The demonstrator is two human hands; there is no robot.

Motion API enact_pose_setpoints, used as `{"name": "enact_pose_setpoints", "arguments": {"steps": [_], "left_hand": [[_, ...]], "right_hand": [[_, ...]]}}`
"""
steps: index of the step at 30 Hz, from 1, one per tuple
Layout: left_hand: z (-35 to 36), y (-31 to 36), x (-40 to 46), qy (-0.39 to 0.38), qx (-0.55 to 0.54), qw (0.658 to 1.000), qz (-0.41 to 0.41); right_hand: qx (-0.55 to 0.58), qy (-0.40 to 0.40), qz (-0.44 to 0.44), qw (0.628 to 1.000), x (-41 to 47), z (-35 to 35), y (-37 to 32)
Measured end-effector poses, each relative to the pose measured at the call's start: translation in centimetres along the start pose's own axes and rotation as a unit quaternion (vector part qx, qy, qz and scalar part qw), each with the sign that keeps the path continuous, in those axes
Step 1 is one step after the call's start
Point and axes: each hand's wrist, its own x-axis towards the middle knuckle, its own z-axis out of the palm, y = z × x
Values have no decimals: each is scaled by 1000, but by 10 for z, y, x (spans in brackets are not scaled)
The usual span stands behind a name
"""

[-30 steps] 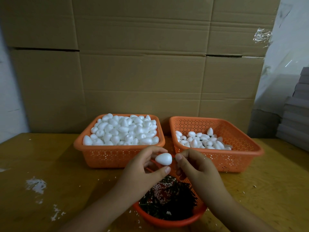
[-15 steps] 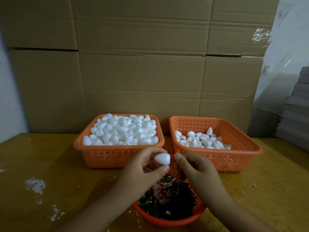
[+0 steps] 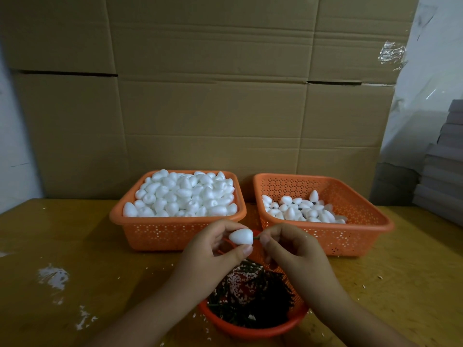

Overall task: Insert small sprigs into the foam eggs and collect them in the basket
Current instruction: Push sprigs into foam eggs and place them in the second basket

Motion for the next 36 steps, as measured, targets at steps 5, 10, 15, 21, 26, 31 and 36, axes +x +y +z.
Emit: {"name": "enact_pose_setpoints", "arguments": {"steps": [5, 10, 15, 21, 26, 31, 36], "left_hand": [[0, -1, 1, -3, -11, 1000, -3], [0, -3, 0, -5, -20, 1000, -8], [0, -3, 2, -2, -16, 1000, -15], [0, -1, 0, -14, 15, 1000, -14], [0, 2, 1, -20, 14, 1000, -12], [1, 1, 0, -12, 22, 1000, -15], [0, 1, 0, -14, 23, 1000, -3]], "right_hand": [[-18, -8, 0, 1000, 0, 1, 1], [-30, -13, -4, 999, 0, 1, 2], [-35, -11, -6, 999, 0, 2, 2], [-32, 10, -14, 999, 0, 4, 2], [-29, 29, -15, 999, 1, 4, 2], [-30, 32, -16, 999, -1, 5, -3], [-30, 34, -8, 999, -1, 5, -4]]}}
